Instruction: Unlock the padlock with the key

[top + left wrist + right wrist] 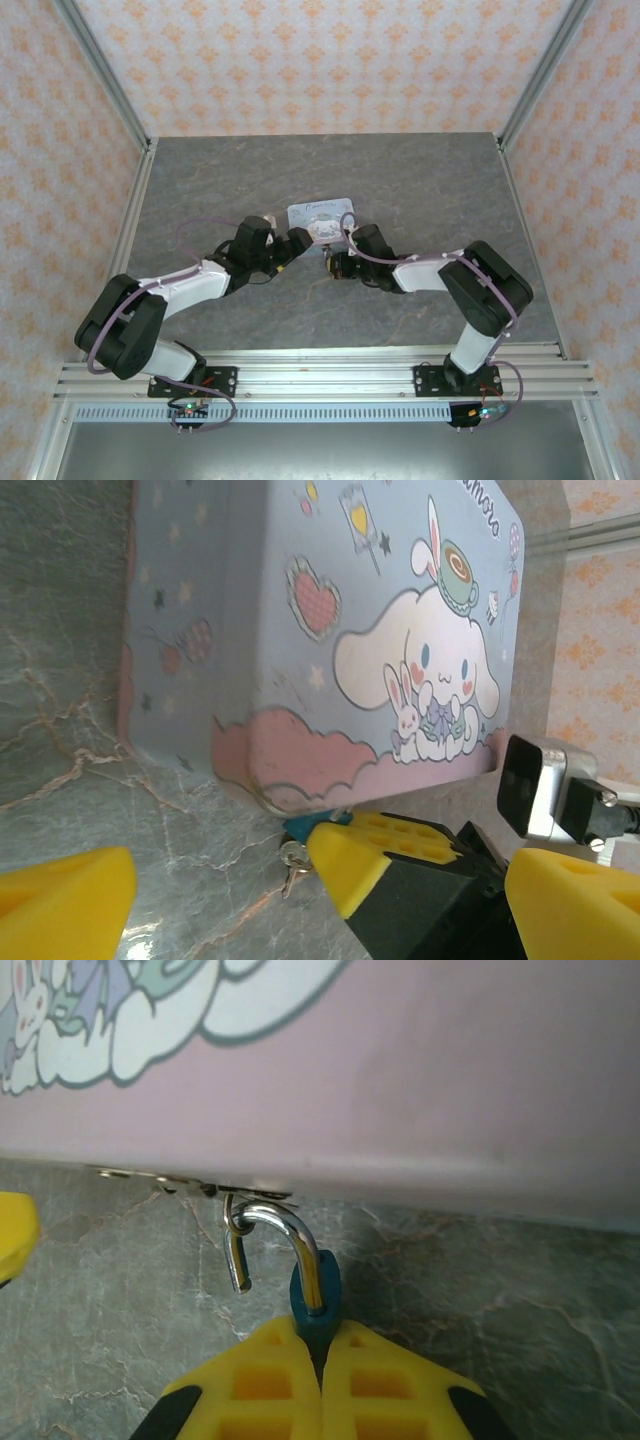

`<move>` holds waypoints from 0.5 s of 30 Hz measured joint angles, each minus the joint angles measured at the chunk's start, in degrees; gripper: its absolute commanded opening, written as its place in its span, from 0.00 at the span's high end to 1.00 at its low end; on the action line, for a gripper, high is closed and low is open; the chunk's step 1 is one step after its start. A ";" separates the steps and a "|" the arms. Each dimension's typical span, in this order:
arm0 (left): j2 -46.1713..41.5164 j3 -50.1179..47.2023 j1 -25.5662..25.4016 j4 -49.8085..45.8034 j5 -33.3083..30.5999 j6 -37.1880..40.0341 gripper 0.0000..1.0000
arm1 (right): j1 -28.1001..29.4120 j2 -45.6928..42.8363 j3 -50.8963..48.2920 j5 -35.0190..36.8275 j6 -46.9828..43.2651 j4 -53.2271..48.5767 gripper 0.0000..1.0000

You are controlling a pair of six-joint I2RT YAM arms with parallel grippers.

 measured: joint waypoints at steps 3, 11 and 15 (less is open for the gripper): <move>-1.57 0.00 0.15 -1.53 -0.72 1.03 0.05 | 0.00 -1.70 -1.51 1.33 0.87 -0.22 1.00; -4.50 1.88 0.15 -6.29 -2.29 3.76 0.04 | -0.07 -3.48 -3.43 2.60 2.89 -0.42 1.00; -4.50 5.25 0.13 -11.58 -4.90 7.06 0.04 | -0.28 -4.09 -4.35 2.69 5.16 -0.24 1.00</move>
